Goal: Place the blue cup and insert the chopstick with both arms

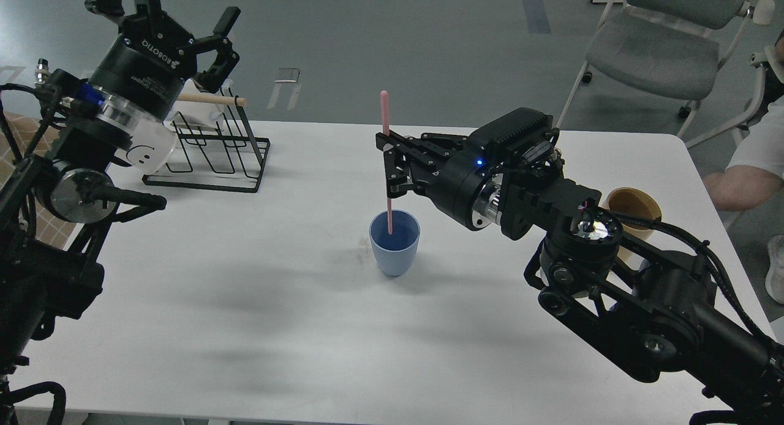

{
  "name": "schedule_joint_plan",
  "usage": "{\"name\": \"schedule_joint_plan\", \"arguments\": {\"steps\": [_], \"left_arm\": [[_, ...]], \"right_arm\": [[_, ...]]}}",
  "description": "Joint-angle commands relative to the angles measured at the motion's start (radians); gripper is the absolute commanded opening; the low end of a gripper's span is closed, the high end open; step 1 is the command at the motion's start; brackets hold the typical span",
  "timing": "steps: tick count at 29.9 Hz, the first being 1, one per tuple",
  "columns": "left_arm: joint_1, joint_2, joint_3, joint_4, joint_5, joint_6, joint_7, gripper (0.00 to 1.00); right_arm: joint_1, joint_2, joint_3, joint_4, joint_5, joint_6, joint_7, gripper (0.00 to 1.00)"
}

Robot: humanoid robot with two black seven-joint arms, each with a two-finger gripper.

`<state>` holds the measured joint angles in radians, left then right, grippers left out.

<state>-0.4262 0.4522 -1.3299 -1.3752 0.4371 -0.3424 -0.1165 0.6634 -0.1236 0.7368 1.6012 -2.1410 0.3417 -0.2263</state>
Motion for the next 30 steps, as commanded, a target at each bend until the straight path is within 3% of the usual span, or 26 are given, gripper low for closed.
{"name": "schedule_joint_plan", "arguments": {"steps": [1, 11, 15, 28, 30], "left_arm": [[0.003, 0.000, -0.002, -0.001, -0.001, -0.001, 0.000, 0.96], [0.012, 0.000, -0.012, -0.001, -0.001, -0.004, -0.002, 0.96], [0.012, 0.000, -0.012, -0.001, -0.001, -0.004, -0.002, 0.96], [0.012, 0.025, -0.012, -0.001, -0.001, -0.004, 0.000, 0.96], [0.010, 0.026, -0.012, -0.001, -0.001, -0.004, 0.000, 0.96]], "right_arm": [[0.004, 0.009, -0.016, -0.023, -0.033, 0.000, -0.002, 0.00], [-0.002, 0.002, -0.053, -0.040, -0.041, 0.003, -0.011, 0.00], [-0.004, 0.004, -0.060, -0.037, -0.041, 0.002, -0.038, 0.15], [-0.008, 0.004, -0.048, -0.024, -0.041, -0.001, -0.038, 0.47], [-0.004, 0.007, -0.014, -0.009, -0.041, -0.007, -0.038, 0.61]]}}
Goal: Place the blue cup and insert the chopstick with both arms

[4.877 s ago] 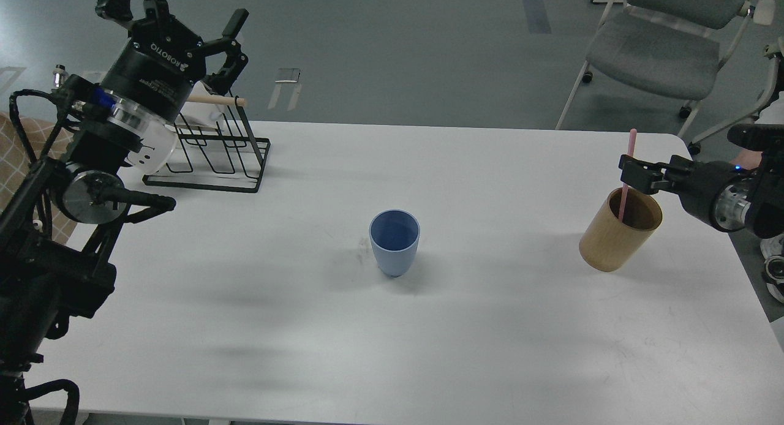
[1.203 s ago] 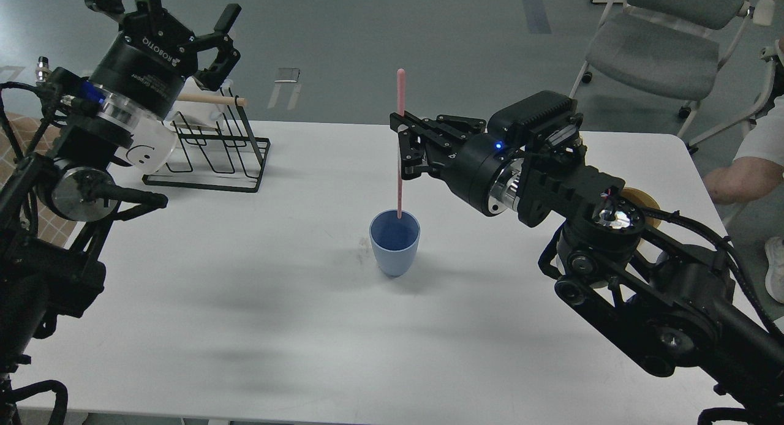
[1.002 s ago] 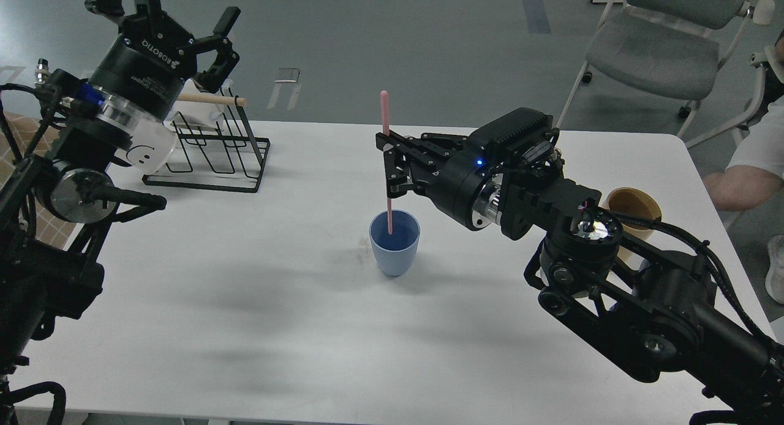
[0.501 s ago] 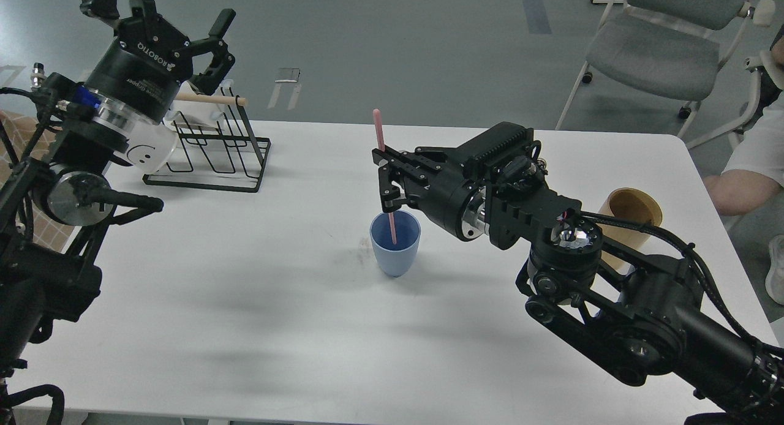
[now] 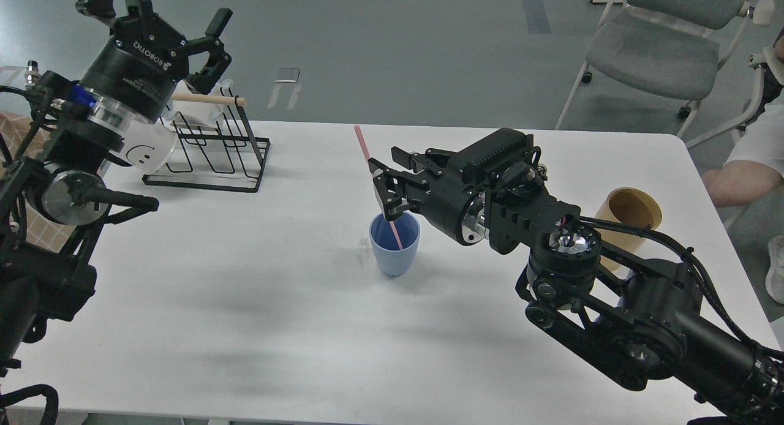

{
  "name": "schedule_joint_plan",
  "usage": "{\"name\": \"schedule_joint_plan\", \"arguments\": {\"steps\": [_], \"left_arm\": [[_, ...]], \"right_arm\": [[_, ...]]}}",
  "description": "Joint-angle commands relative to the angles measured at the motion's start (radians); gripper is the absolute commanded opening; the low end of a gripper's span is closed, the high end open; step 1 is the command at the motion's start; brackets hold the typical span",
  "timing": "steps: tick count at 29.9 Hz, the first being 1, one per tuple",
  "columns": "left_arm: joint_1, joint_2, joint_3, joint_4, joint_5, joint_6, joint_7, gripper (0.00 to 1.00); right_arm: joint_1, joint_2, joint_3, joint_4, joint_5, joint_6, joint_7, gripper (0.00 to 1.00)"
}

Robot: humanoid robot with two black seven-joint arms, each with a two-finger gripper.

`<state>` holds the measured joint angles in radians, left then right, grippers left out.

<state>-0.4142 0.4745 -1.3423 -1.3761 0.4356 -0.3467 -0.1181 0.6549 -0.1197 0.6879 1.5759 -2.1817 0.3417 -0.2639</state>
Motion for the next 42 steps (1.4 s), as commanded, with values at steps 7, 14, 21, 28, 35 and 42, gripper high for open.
{"name": "schedule_joint_plan", "arguments": {"steps": [7, 14, 21, 28, 35, 42], "left_arm": [[-0.002, 0.016, 0.000, -0.001, -0.002, 0.002, 0.002, 0.96], [-0.002, 0.012, 0.000, -0.001, 0.000, 0.005, 0.002, 0.96], [-0.003, 0.013, -0.003, -0.001, -0.001, 0.006, 0.002, 0.96], [-0.002, 0.016, -0.031, -0.001, 0.000, 0.008, 0.002, 0.96], [-0.002, 0.012, -0.035, -0.001, 0.000, 0.023, 0.002, 0.96], [-0.003, 0.001, -0.038, -0.001, 0.000, 0.023, 0.003, 0.96]], "right_arm": [[0.020, 0.058, 0.402, 0.039, 0.000, -0.009, 0.012, 0.99], [0.018, 0.069, 0.633, 0.021, 0.244, -0.009, 0.012, 1.00], [0.000, 0.043, 0.792, -0.046, 0.607, -0.101, 0.012, 1.00], [-0.034, 0.041, 0.874, -0.111, 0.885, -0.236, 0.012, 1.00], [-0.077, 0.017, 0.949, -0.220, 1.218, -0.237, 0.012, 1.00], [-0.087, -0.002, 0.990, -0.234, 1.275, -0.237, 0.012, 1.00]]}}
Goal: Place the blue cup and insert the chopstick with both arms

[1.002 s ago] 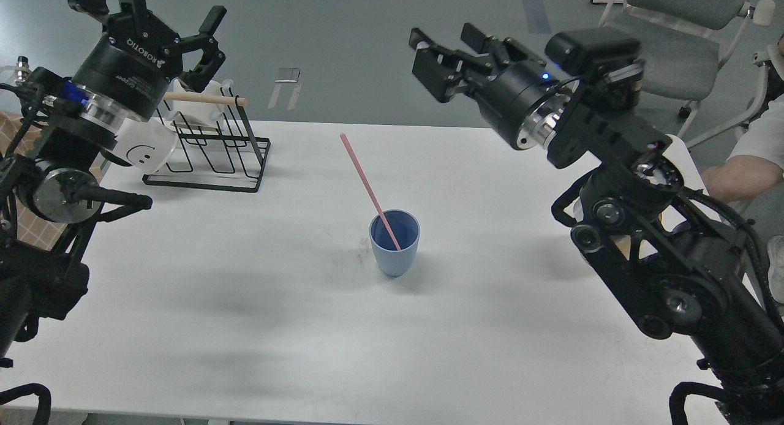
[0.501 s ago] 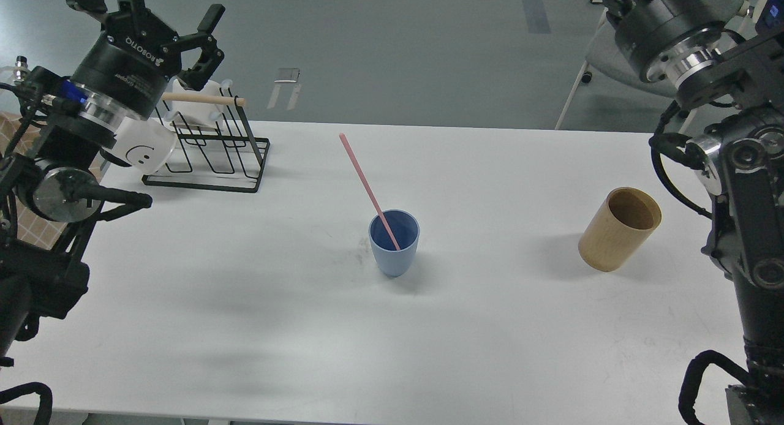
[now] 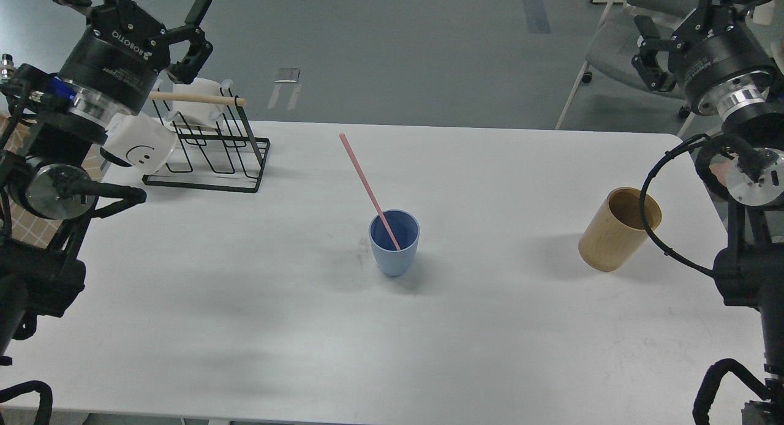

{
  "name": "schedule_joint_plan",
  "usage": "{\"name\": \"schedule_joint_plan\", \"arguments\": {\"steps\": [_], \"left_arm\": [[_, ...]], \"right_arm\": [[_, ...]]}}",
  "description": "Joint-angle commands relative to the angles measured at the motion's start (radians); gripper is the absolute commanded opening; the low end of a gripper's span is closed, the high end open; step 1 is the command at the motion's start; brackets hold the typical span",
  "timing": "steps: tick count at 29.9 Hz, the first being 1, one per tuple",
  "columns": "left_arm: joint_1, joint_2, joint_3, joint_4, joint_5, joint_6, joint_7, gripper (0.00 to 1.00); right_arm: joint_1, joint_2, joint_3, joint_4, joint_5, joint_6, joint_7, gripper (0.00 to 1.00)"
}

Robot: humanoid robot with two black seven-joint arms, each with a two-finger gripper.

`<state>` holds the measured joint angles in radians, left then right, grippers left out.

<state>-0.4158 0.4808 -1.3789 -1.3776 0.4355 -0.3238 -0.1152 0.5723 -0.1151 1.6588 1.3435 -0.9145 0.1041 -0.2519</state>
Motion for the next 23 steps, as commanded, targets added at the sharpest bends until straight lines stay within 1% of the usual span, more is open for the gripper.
{"name": "schedule_joint_plan", "arguments": {"steps": [1, 5, 11, 14, 15, 17, 19, 22, 23], "left_arm": [[-0.001, -0.008, -0.002, 0.000, 0.000, 0.000, 0.005, 0.96], [-0.003, -0.022, -0.002, 0.000, 0.000, 0.002, 0.015, 0.96], [-0.003, -0.021, -0.009, 0.005, 0.000, 0.002, 0.015, 0.96], [-0.003, -0.022, -0.012, 0.011, 0.000, 0.002, 0.015, 0.96], [-0.003, -0.024, -0.012, 0.012, 0.000, 0.002, 0.015, 0.96], [-0.003, -0.031, -0.011, 0.017, 0.000, 0.002, 0.015, 0.96], [-0.003, -0.045, -0.012, 0.023, 0.000, 0.002, 0.015, 0.96], [-0.003, -0.057, -0.014, 0.025, 0.000, 0.002, 0.015, 0.96], [-0.003, -0.057, -0.017, 0.025, 0.000, 0.002, 0.015, 0.96]], "right_arm": [[-0.012, -0.006, 0.021, -0.001, 0.008, 0.000, 0.000, 1.00], [-0.038, -0.005, 0.021, 0.002, 0.009, 0.000, 0.000, 1.00], [-0.048, -0.003, 0.035, -0.001, 0.011, -0.001, 0.000, 1.00], [-0.048, -0.003, 0.041, -0.007, 0.037, -0.001, 0.008, 1.00], [-0.048, -0.003, 0.041, -0.010, 0.055, 0.002, 0.016, 1.00], [-0.048, -0.006, 0.041, -0.023, 0.120, 0.008, 0.046, 1.00], [-0.046, -0.006, 0.041, -0.052, 0.180, 0.022, 0.092, 1.00], [-0.043, -0.006, 0.039, -0.058, 0.183, 0.022, 0.118, 1.00], [-0.043, -0.006, 0.039, -0.058, 0.186, 0.022, 0.118, 1.00]]}}
